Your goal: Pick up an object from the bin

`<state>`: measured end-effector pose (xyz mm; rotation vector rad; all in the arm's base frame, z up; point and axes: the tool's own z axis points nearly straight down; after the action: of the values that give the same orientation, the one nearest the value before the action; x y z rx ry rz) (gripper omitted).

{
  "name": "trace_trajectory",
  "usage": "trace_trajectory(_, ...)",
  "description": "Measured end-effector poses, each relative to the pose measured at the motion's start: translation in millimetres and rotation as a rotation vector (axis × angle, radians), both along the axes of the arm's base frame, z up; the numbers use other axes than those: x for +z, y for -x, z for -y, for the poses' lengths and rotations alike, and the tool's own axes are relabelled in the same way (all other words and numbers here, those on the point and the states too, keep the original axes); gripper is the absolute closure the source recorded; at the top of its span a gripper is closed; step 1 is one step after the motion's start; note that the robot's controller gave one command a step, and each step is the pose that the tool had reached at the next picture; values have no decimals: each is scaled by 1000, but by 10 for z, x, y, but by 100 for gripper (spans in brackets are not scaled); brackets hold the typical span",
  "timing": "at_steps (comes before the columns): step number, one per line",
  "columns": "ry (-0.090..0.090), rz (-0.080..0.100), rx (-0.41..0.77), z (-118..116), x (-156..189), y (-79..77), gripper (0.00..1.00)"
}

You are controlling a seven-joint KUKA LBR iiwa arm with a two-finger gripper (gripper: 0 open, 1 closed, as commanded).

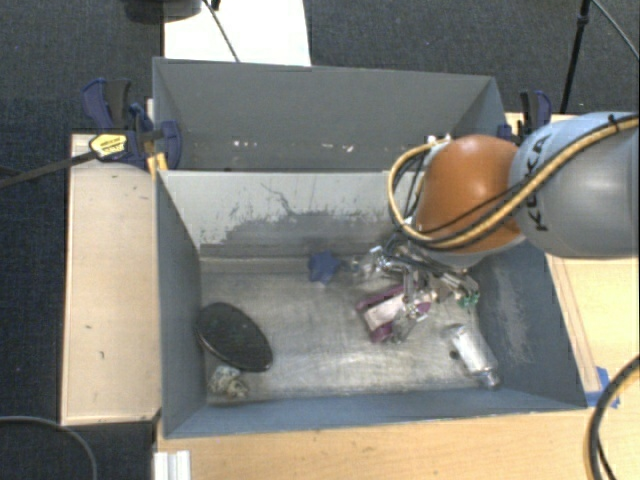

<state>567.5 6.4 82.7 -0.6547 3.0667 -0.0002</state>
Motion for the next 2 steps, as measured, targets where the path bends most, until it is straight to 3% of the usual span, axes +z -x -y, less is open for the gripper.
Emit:
trace_trajectory(1,0,-5,-4,2,-32,12,100)
trace_trajectory(2,1,4,-63,262,1365,-84,100)
